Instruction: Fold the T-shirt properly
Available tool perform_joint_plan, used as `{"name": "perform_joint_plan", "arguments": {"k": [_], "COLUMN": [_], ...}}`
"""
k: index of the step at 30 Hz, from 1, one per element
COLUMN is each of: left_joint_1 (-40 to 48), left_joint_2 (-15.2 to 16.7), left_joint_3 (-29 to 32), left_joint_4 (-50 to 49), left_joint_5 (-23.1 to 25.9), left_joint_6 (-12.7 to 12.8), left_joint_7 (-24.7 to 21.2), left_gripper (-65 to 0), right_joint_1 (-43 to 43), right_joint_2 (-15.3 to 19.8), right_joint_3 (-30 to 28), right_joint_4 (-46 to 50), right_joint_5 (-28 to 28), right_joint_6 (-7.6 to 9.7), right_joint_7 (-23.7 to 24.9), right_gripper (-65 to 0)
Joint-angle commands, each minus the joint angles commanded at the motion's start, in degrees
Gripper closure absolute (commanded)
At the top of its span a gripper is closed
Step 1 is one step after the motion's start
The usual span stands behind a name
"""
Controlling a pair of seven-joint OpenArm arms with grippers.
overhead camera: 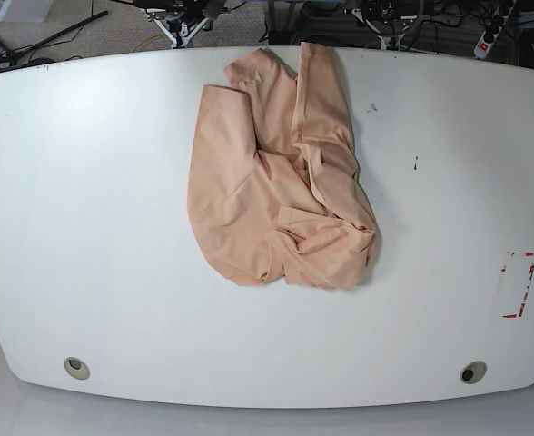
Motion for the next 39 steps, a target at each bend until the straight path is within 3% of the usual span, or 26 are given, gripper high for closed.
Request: {"name": "perform_joint_plan", "arguments": {"k": [1, 22, 32, 36, 39], "left_joint_1": [-6.09, -4.95, 0.5, 2.52, 7.18], "left_joint_2": [-0.31, -0.31, -0.05, 0.04, 0.04], "left_joint_3": [-0.39, -0.3, -0.47, -0.56, -0.56], "left_joint_4": [-9.59, -8.97, -4.67, -2.91, 4.39], "left_joint_5": [0.88, 0.8, 0.53, 0.45, 0.45], "left_joint_6": [-0.26, -0.26, -0.17, -0.17, -0.17], "left_joint_7": [4.58, 4.5, -4.03, -4.91, -5.0], "left_gripper": [-30.4, -30.4, -30.1, -30.0, -30.0], "right_joint_1": [7.18, 7.09, 3.58, 1.12, -1.52], "right_joint_2": [-1.13, -1.13, -1.13, -1.13, -1.13], "right_joint_3": [0.18, 0.18, 0.18, 0.18, 0.18], "right_joint_4": [-7.9, -7.81, -1.92, 0.72, 3.53], "right_joint_5": [-2.59, -2.59, -2.59, -2.59, -2.59], "right_joint_6": [0.29, 0.2, 0.2, 0.2, 0.2], "right_joint_7": [-1.9, -1.9, 0.04, 0.04, -0.05], "right_gripper": [-14.7, -14.6, -14.4, -14.4, -14.4]}}
